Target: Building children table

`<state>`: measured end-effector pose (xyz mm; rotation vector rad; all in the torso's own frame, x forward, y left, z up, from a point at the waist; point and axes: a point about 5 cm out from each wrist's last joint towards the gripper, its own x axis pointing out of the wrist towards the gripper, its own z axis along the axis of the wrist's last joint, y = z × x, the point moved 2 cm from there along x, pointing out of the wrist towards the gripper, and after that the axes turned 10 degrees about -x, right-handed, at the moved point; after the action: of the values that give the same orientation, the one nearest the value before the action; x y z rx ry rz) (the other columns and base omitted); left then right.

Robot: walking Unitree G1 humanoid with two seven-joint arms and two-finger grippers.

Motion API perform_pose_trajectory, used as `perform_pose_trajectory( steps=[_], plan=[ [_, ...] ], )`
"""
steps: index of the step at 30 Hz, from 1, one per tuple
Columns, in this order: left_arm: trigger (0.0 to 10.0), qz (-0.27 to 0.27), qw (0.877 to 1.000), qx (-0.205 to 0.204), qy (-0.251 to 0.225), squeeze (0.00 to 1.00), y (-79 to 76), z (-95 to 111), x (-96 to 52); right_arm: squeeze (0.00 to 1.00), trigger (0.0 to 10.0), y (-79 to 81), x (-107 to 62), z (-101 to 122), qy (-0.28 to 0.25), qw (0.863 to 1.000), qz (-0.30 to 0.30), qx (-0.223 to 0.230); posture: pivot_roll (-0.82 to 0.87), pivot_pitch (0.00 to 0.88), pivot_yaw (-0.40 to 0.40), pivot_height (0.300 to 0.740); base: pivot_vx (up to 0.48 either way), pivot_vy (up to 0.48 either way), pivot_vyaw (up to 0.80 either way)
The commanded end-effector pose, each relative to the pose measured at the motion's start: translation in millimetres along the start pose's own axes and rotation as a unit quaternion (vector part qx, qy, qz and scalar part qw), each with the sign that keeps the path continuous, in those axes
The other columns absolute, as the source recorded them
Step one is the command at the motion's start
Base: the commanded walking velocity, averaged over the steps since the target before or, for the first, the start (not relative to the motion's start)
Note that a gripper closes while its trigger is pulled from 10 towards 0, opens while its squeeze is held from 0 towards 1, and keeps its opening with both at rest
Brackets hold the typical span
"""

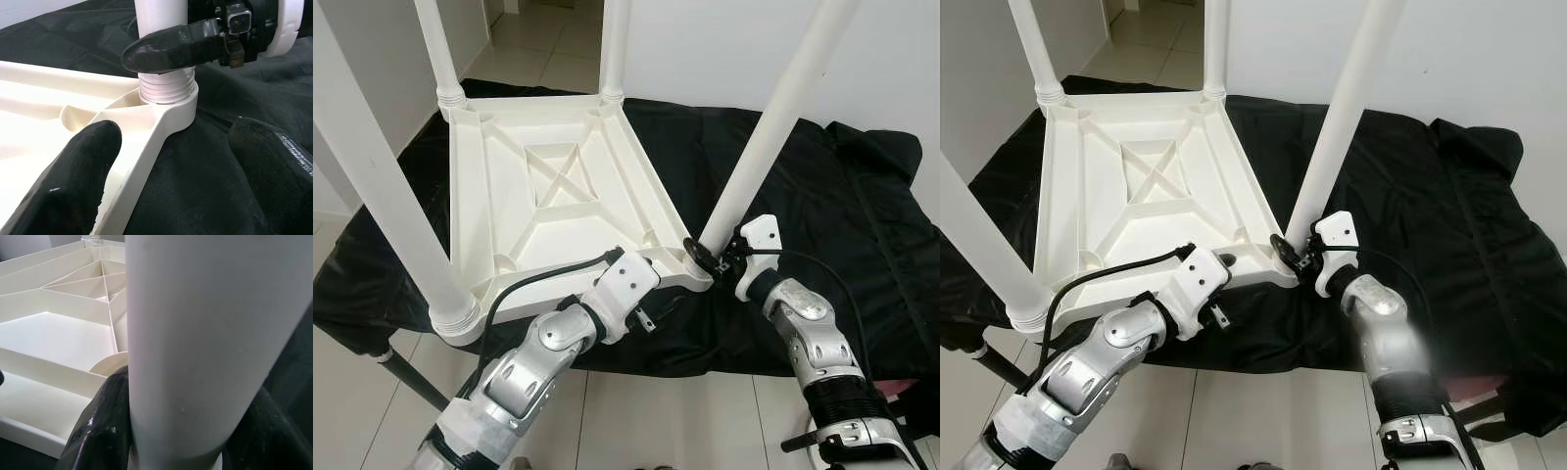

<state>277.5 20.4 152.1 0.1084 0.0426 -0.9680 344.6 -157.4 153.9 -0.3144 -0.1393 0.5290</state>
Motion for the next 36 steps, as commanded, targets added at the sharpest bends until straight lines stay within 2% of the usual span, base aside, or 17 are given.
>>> perform_pose_trajectory(
  steps=[1,5,7,8,9,13,16,23,26,27,32,36],
  plan=[
    [10.0,-0.057,0.998,0.003,0.007,0.00,-10.0,2.2,-0.4,0.00,10.0,0.3,-1.6,-8.5,0.021,1.000,-0.004,0.020,0.06,0.092,-0.079,0.740,0.000,0.000,0.00],
    [10.0,-0.056,0.998,0.003,0.006,0.00,-9.6,2.6,-0.2,0.00,10.0,1.6,0.6,-2.9,0.011,0.999,-0.017,0.039,0.05,0.093,-0.079,0.740,0.000,0.000,0.00],
    [10.0,-0.056,0.998,0.000,0.009,0.00,-8.6,1.1,-0.6,0.00,10.0,-0.8,3.4,0.9,0.011,0.997,-0.070,0.042,0.05,0.094,-0.080,0.740,0.000,0.000,0.00],
    [10.0,-0.056,0.998,0.000,0.009,0.00,-8.6,1.1,-0.6,0.00,10.0,-0.8,3.4,0.9,0.011,0.997,-0.070,0.042,0.05,0.094,-0.080,0.740,0.000,0.000,0.00],
    [10.0,-0.054,0.998,-0.006,0.011,0.00,-7.3,0.3,-0.7,0.00,10.0,-1.8,3.9,3.7,0.010,0.993,-0.107,0.040,0.05,0.094,-0.079,0.740,0.000,0.000,0.00],
    [10.0,-0.045,0.999,-0.011,0.011,0.00,-3.5,0.4,-0.4,0.00,10.0,2.0,2.3,6.4,0.015,0.986,-0.159,0.050,0.05,0.094,-0.079,0.740,0.000,0.000,0.00],
    [10.0,-0.026,0.999,-0.025,-0.006,0.00,4.3,4.3,-0.9,0.00,10.0,5.2,-3.2,0.2,0.050,0.972,-0.226,0.041,0.04,0.090,-0.078,0.740,0.000,0.000,0.00],
    [10.0,-0.019,1.000,-0.020,-0.010,0.00,8.1,5.7,-1.1,0.00,10.0,16.8,-10.0,-7.0,0.074,0.957,-0.277,0.051,0.04,0.086,-0.078,0.740,0.000,0.000,0.00],
    [10.0,-0.019,1.000,-0.015,-0.008,0.00,9.2,5.4,-1.2,0.00,10.0,35.1,-14.3,-12.7,0.106,0.931,-0.338,0.085,0.04,0.083,-0.082,0.740,0.000,0.000,0.00],
    [10.0,-0.019,1.000,-0.015,-0.007,0.00,9.2,5.3,-1.1,0.00,10.0,39.6,-13.6,-12.1,0.110,0.928,-0.345,0.090,0.04,0.081,-0.082,0.740,0.000,0.000,0.00],
    [10.0,-0.020,1.000,-0.016,-0.010,0.00,8.6,6.2,-0.4,0.00,10.0,44.6,-11.3,-8.0,0.103,0.931,-0.339,0.090,0.04,0.078,-0.079,0.740,0.000,0.000,0.00],
    [10.0,-0.037,0.999,-0.012,-0.008,0.00,1.9,4.2,0.4,0.00,10.0,36.3,-14.1,-4.6,0.084,0.939,-0.326,0.072,0.03,0.071,-0.075,0.740,0.000,0.000,0.00]
  ],
)
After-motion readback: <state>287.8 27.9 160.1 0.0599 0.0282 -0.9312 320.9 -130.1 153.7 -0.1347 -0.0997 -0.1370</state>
